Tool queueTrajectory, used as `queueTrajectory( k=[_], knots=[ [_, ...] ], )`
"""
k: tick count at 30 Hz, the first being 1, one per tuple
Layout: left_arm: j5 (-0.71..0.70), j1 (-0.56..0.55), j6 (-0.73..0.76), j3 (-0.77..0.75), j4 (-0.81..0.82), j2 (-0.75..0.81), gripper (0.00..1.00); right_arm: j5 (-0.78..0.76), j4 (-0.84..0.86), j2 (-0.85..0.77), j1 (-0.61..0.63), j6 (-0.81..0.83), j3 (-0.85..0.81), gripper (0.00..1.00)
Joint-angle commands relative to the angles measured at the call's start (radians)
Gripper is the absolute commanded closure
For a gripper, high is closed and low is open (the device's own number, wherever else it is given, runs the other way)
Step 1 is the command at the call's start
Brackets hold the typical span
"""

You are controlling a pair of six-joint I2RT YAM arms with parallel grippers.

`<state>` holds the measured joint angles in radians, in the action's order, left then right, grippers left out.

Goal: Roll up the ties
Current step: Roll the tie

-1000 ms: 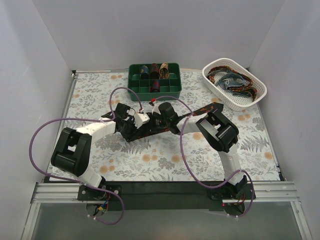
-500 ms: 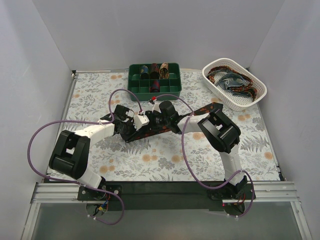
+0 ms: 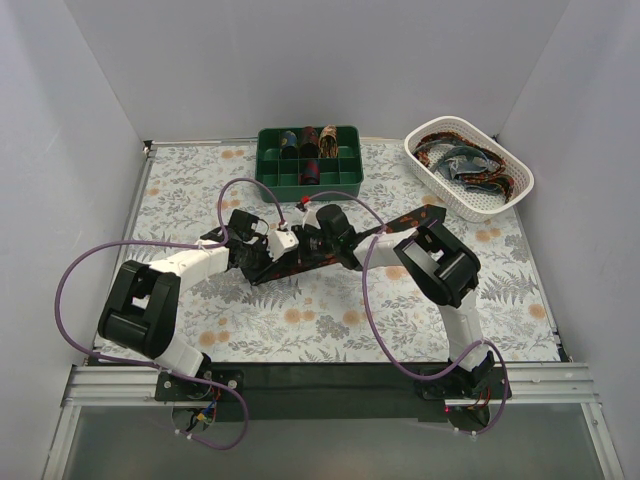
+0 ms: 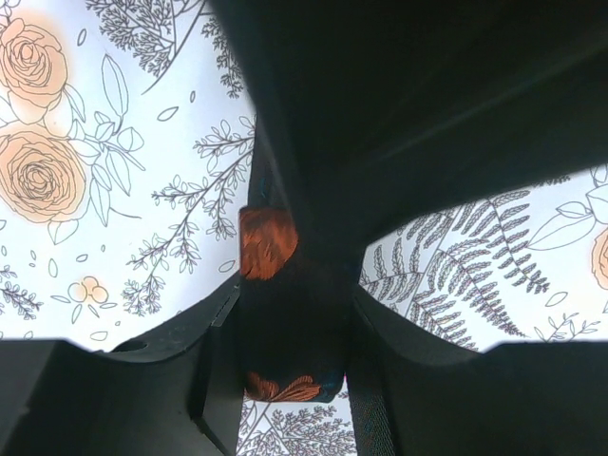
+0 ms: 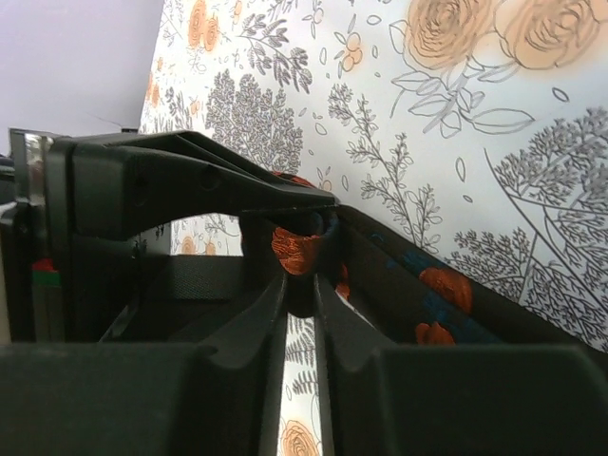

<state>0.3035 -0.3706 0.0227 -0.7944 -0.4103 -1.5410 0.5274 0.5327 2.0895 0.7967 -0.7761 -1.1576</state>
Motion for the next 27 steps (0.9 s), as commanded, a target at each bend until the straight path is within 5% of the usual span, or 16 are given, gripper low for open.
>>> queueTrajectory(
  k=[1,13,27],
  knots=[
    [0.016,-0.008,0.019,0.015,-0.018,0.024,0.64,0.014,0.044,-0.042,0.004,-0.009,0.035,0.82],
    [0.006,-0.008,0.006,0.024,-0.013,0.039,0.61,0.002,0.043,-0.063,0.004,-0.035,0.101,0.89],
    [-0.102,-0.002,-0.225,0.015,0.086,0.165,0.27,-0.023,0.039,-0.036,-0.007,0.004,0.125,0.91]
  ],
)
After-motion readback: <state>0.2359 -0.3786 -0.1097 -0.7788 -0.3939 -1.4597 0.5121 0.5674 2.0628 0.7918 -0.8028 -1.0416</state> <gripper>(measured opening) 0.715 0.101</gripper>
